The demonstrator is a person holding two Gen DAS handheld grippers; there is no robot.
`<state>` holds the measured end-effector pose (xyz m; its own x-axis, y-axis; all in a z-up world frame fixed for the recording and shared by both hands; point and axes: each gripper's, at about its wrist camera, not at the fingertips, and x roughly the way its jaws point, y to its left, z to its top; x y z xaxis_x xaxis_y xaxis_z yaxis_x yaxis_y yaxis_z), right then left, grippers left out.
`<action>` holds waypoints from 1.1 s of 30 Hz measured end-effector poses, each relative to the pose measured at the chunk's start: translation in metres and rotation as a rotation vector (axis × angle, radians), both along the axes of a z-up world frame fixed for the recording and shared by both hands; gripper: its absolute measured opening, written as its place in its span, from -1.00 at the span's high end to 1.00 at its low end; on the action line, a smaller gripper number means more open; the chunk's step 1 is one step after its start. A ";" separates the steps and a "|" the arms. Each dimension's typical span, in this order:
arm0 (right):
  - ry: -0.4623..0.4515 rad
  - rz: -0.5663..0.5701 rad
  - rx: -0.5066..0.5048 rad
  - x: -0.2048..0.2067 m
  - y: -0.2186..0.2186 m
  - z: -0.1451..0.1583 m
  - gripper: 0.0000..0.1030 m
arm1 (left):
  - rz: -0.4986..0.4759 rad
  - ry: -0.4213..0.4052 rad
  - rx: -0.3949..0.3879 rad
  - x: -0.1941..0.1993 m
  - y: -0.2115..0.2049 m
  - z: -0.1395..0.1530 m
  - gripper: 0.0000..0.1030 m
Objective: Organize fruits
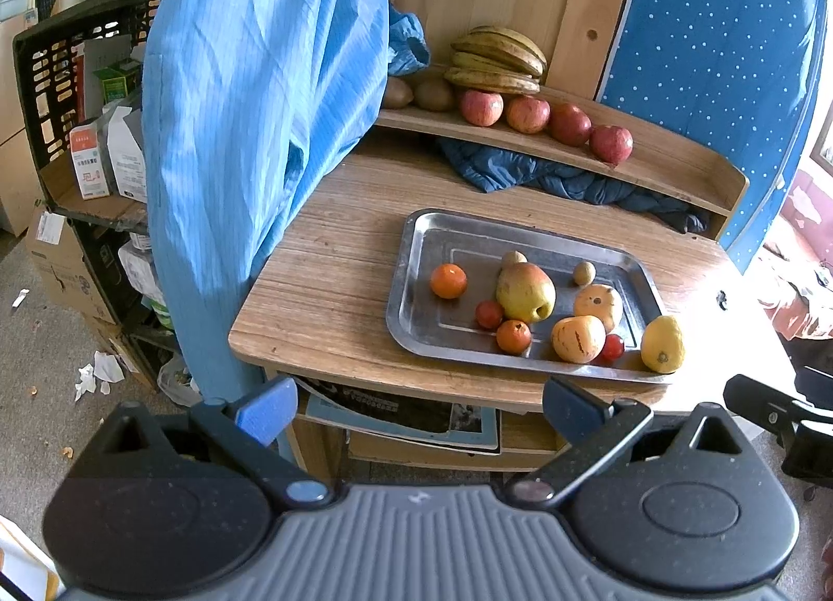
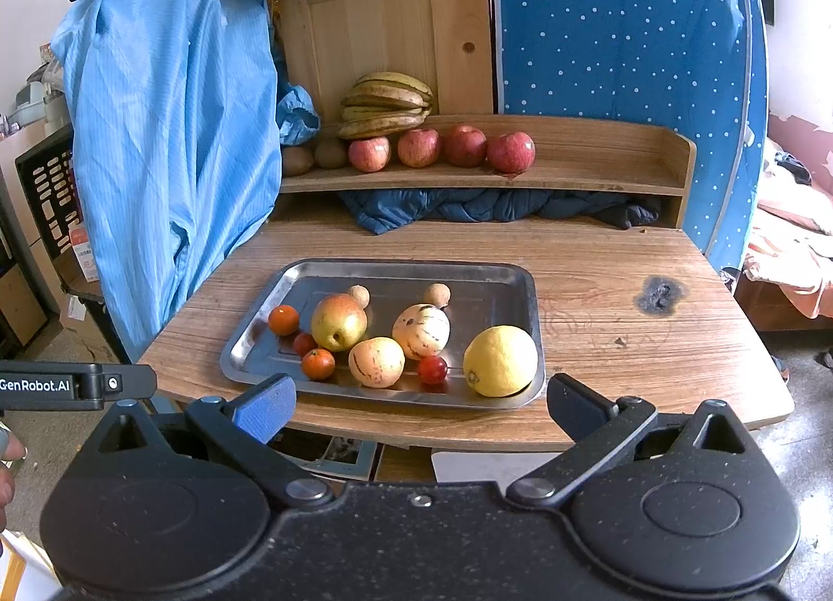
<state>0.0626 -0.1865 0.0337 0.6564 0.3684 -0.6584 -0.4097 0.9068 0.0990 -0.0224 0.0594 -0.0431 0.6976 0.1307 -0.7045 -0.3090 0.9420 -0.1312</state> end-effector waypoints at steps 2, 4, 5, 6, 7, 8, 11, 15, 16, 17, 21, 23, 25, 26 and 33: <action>0.000 0.000 0.000 0.000 0.000 0.000 -0.99 | 0.001 0.000 0.000 0.000 0.000 0.000 -0.99; 0.000 0.000 0.000 0.000 -0.001 0.000 -0.99 | 0.001 0.000 -0.001 0.000 -0.001 0.001 -0.99; 0.001 0.001 0.000 0.000 -0.001 0.000 -0.99 | 0.002 0.000 -0.001 0.000 -0.001 0.001 -0.99; 0.001 0.000 0.000 0.001 -0.001 0.000 -0.99 | 0.001 0.000 -0.001 0.000 -0.001 0.001 -0.99; 0.001 0.000 0.000 0.001 -0.001 0.000 -0.99 | 0.000 0.001 0.000 0.000 -0.002 0.000 -0.99; 0.001 0.000 0.000 0.001 -0.001 0.000 -0.99 | -0.001 0.001 0.000 0.000 -0.003 0.000 -0.99; 0.001 0.001 0.000 0.001 -0.001 0.000 -0.99 | -0.001 0.002 0.000 0.000 -0.003 0.001 -0.99; 0.001 0.002 0.001 0.001 -0.002 0.000 -0.99 | -0.001 0.002 0.000 0.000 -0.003 0.001 -0.99; 0.001 0.002 0.000 0.001 -0.001 0.000 -0.99 | -0.001 0.002 0.000 0.000 -0.002 0.001 -0.99; 0.001 0.002 0.001 0.001 -0.001 0.000 -0.99 | -0.001 0.002 0.000 0.000 -0.002 0.001 -0.99; 0.001 0.001 0.001 0.000 -0.001 0.000 -0.99 | -0.002 0.002 0.000 0.000 -0.002 0.002 -0.99; 0.001 0.001 0.001 0.000 -0.001 0.000 -0.99 | -0.003 0.003 0.000 0.000 -0.003 0.001 -0.99; 0.002 -0.002 0.001 0.001 -0.002 0.000 -0.99 | -0.009 0.003 0.001 0.000 -0.006 0.000 -0.99; 0.002 -0.004 0.001 0.002 -0.003 -0.001 -0.99 | -0.011 0.004 0.001 -0.001 -0.007 0.000 -0.99; 0.002 -0.009 -0.001 0.003 -0.005 -0.002 -0.99 | -0.005 0.052 0.061 0.003 -0.010 0.002 -0.99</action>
<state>0.0660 -0.1918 0.0321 0.6586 0.3615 -0.6600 -0.4011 0.9107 0.0986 -0.0197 0.0492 -0.0413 0.6613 0.1709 -0.7304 -0.3091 0.9493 -0.0578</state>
